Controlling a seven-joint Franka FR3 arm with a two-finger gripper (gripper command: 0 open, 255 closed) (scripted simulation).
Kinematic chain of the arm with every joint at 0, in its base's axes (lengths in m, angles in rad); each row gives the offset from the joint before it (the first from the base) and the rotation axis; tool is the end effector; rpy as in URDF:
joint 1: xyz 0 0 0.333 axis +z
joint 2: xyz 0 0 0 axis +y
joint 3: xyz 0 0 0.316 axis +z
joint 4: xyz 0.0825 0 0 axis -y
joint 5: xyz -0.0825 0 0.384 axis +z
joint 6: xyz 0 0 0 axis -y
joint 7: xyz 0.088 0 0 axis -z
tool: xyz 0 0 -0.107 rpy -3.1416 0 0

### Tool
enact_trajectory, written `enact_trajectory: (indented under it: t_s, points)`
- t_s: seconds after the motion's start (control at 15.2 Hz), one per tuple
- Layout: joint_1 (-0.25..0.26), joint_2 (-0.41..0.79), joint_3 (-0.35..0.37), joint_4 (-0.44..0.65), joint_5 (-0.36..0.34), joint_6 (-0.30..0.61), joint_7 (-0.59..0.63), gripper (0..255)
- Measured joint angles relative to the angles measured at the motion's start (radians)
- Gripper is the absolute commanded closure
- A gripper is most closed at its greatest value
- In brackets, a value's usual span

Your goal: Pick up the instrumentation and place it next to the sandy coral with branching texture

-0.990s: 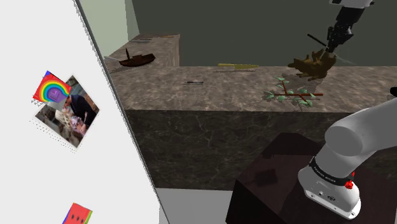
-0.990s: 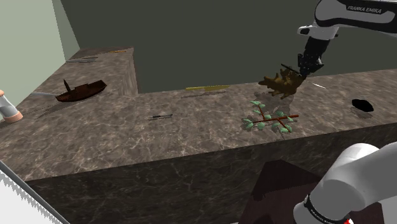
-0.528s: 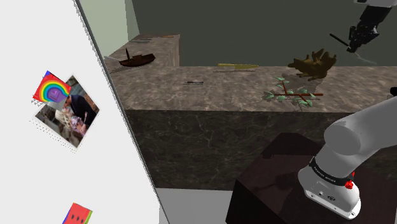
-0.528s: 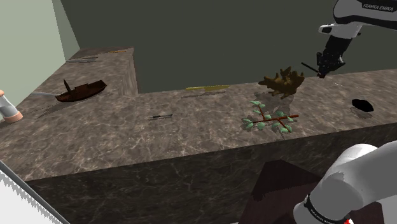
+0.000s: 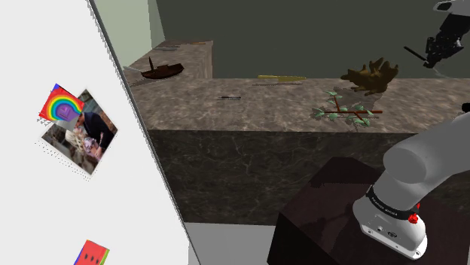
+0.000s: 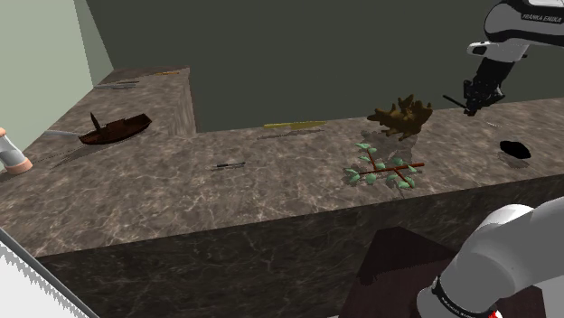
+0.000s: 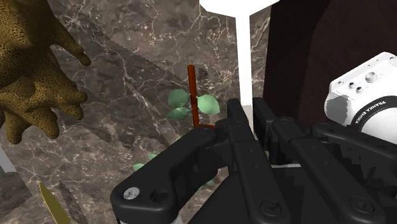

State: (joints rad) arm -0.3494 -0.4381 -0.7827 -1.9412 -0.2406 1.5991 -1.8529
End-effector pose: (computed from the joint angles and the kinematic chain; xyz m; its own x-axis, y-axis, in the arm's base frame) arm 0.1162 -0.4502 0.5959 0.7074 0.7037 0.0663 0.7053 -0.7089 -0.0008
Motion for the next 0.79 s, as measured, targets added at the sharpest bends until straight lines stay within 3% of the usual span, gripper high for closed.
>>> enact_trajectory:
  t_s: [0.79]
  points:
    - [-0.012, -0.012, -0.029, -0.166, -0.023, 0.158, 0.005, 255]
